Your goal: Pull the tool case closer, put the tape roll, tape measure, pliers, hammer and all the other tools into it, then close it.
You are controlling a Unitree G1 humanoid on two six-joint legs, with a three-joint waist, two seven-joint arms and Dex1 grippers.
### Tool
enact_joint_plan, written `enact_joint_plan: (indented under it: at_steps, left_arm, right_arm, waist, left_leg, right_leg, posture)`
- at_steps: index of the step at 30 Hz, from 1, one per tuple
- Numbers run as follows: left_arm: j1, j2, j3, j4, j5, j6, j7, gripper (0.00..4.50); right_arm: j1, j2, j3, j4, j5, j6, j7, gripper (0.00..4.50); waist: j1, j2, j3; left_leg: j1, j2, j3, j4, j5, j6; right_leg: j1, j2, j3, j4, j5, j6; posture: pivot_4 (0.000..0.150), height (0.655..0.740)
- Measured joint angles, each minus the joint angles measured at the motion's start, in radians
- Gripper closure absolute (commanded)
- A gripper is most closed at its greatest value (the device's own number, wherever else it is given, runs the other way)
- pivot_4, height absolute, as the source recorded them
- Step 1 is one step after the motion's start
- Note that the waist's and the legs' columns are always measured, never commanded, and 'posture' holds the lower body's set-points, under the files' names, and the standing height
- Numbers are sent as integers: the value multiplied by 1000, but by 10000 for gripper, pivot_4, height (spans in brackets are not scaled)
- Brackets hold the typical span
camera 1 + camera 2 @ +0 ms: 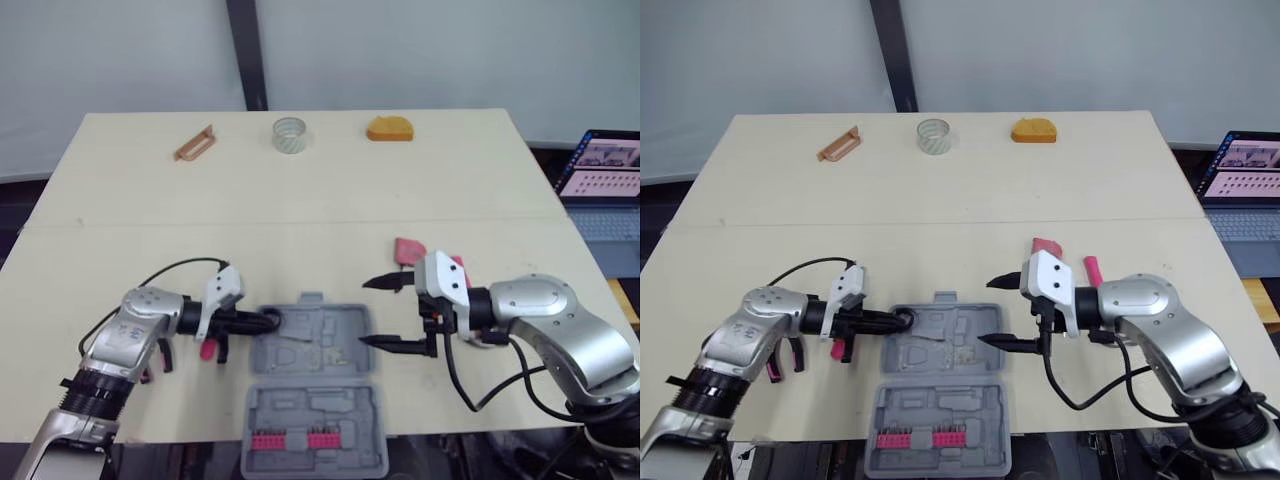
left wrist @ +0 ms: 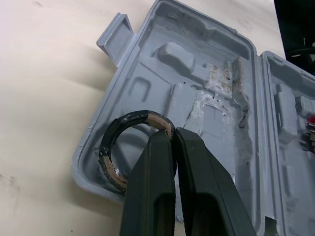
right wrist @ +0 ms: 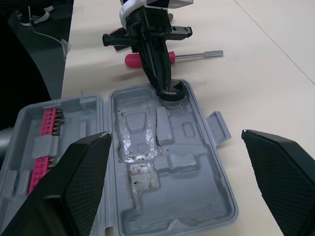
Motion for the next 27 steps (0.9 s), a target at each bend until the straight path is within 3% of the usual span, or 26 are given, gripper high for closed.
enact_joint_plan:
  at_steps: [25, 27]
  left_arm:
    - [-16, -5, -20, 57, 27, -41, -6, 44482]
    - [-19, -5, -20, 55, 23, -35, -7, 37646]
  right_arm:
    - [1, 0, 0, 0, 3, -1, -3, 0]
    - [1, 0, 0, 0, 5, -1, -3, 0]
  waist:
    - [0, 0, 0]
    - [0, 0, 0]
  left_leg:
    - [0, 0, 0, 0, 0, 0]
    - [0, 0, 0, 0, 0, 0]
  right_leg:
    - [0, 0, 0, 0, 0, 0]
    - [0, 0, 0, 0, 0, 0]
  posture:
    - [1500, 7400]
    - [1500, 7400]
